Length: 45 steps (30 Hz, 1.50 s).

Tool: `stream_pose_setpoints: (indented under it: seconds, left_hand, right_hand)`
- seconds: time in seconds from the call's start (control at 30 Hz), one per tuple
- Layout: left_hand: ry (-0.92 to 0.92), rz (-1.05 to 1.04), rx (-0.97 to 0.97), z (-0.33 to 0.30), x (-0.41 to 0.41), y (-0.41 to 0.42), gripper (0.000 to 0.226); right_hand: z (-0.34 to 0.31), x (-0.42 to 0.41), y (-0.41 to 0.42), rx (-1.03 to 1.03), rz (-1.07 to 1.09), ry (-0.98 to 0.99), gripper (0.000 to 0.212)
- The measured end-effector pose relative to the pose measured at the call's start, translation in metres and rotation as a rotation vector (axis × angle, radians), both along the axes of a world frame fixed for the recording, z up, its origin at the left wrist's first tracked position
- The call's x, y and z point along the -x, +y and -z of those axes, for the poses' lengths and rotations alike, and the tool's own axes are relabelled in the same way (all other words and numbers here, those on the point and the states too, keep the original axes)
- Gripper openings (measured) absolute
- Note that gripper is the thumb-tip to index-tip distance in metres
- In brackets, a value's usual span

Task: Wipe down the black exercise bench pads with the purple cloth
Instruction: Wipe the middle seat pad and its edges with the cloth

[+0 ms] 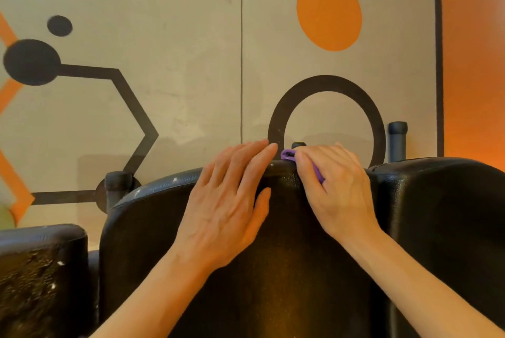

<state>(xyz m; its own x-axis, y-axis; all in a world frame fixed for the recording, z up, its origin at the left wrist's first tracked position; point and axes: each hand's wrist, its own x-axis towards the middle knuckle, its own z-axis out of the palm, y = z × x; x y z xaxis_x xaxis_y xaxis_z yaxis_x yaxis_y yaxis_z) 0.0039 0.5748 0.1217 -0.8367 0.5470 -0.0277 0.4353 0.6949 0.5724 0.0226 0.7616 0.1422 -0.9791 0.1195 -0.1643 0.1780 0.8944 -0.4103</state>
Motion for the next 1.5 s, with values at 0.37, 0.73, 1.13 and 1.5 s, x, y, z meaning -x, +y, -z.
stream_pose_setpoints:
  seconds: [0.37, 0.73, 1.13, 1.5]
  left_hand:
    - [-0.102, -0.509, 0.208, 0.016, -0.024, -0.074, 0.054]
    - [-0.073, -0.48, 0.204, 0.019, -0.026, -0.075, 0.051]
    - [-0.053, -0.498, 0.183, 0.021, -0.026, -0.076, 0.052]
    - [-0.027, -0.51, 0.146, 0.023, -0.027, -0.076, 0.05]
  right_hand:
    - [0.002, 0.011, -0.084, -0.112, 0.08, 0.022, 0.035]
    - [-0.01, 0.005, -0.066, -0.215, 0.147, -0.009, 0.035]
    - [0.004, -0.007, -0.115, -0.11, 0.16, -0.003, 0.042]
    - [0.014, -0.027, -0.125, -0.292, -0.088, 0.011, 0.051]
